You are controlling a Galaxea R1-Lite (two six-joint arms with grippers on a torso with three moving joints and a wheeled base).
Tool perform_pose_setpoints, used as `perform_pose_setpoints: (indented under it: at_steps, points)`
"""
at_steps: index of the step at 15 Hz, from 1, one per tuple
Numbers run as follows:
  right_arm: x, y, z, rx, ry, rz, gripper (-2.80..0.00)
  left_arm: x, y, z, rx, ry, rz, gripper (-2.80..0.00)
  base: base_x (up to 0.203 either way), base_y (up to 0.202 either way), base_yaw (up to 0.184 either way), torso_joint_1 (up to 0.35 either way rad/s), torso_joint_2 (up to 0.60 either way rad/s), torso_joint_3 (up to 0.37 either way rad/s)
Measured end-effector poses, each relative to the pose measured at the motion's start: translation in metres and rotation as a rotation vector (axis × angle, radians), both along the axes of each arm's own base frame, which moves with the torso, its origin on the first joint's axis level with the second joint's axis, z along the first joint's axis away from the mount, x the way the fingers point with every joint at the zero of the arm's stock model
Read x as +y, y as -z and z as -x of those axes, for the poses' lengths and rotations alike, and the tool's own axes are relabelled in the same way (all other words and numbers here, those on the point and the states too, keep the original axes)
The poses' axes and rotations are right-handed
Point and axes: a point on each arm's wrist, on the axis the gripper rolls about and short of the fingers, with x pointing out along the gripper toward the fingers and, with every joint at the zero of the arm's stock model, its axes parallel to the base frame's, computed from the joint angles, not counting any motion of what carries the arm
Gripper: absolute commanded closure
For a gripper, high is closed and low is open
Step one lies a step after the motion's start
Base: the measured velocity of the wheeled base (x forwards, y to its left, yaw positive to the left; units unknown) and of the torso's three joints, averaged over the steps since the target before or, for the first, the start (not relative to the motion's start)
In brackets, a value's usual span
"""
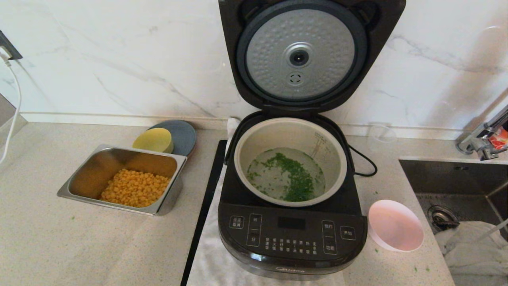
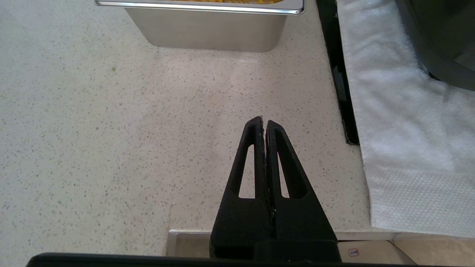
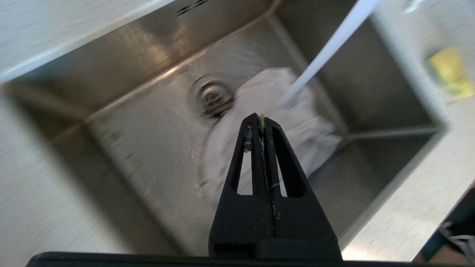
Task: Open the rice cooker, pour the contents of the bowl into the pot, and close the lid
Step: Turn off the tap
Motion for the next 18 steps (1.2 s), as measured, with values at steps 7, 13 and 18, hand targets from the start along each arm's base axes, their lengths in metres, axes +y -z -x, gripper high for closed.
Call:
perform_pose_setpoints:
  at_steps: [7,13,18]
  points:
    - [-0.034,0.024,-0.026,0.028,0.067,0.101,0.0,0.0,0.0,0.0,0.0,0.0,0.0,0.0,0.0,0.0,0.0,0.0,0.0,0.0]
    - [-0.047,0.037,-0.047,0.007,0.079,0.154,0.0,0.0,0.0,0.0,0.0,-0.001,0.0,0.0,0.0,0.0,0.0,0.0,0.0,0.0]
    - [-0.056,0.052,-0.063,0.004,0.076,0.169,0.0,0.0,0.0,0.0,0.0,-0.001,0.0,0.0,0.0,0.0,0.0,0.0,0.0,0.0]
